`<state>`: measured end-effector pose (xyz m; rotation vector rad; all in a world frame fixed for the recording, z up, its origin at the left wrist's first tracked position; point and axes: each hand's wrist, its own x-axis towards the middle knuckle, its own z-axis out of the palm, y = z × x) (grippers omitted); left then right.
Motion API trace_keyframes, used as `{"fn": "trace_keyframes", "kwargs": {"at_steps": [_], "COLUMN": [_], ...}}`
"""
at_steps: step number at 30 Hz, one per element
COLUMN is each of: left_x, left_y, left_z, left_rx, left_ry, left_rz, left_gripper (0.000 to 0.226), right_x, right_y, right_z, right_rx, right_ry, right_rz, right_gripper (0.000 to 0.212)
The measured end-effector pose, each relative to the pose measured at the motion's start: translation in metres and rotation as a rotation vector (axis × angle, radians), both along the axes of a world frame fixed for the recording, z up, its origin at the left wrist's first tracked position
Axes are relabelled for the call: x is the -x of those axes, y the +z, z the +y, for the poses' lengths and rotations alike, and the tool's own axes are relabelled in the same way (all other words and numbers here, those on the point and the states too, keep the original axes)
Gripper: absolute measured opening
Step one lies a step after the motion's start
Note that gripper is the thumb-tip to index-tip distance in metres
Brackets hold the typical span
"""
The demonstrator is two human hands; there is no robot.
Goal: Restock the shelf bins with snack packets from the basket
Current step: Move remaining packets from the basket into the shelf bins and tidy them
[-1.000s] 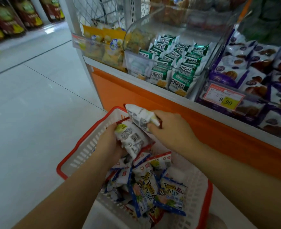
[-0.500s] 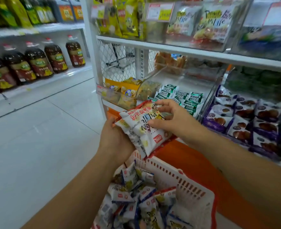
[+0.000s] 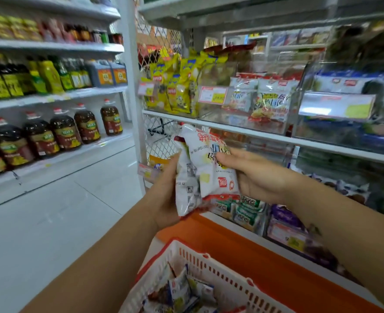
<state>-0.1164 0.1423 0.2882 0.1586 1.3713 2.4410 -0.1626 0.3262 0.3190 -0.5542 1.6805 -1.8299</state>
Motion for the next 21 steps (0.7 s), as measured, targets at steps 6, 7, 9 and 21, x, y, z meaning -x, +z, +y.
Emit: {"fn": "trace_keyframes", "kwargs": {"at_steps": [6, 7, 9, 21], "left_x": [0.028, 0.036, 0.054, 0.089], "left_y": [0.011, 0.014, 0.023, 0.11], "left_z": [-0.007, -0.009, -0.014, -0.093], "left_rx": [0.138, 0.145, 0.117, 0.211], "left_ry": [0.085, 0.102, 0.178, 0.408], "left_rz": [0.046, 0.049, 0.041, -0.199], "left_gripper": [0.061, 0.063, 0.065, 0.064], "right_x": [0.036, 0.044, 0.061, 0.083], "right_y": [0.019, 0.023, 0.031, 0.107], "right_z": [0.001, -0.002, -0.011, -0.053], "right_rx": [-0.137, -0.161, -0.153, -0.528], "right_ry": [-0.141, -0.201, -0.288, -0.323], "right_rz": [0.183, 0.235, 0.283, 0.336], "right_gripper": [0.087, 0.099, 0.11, 0.054]}}
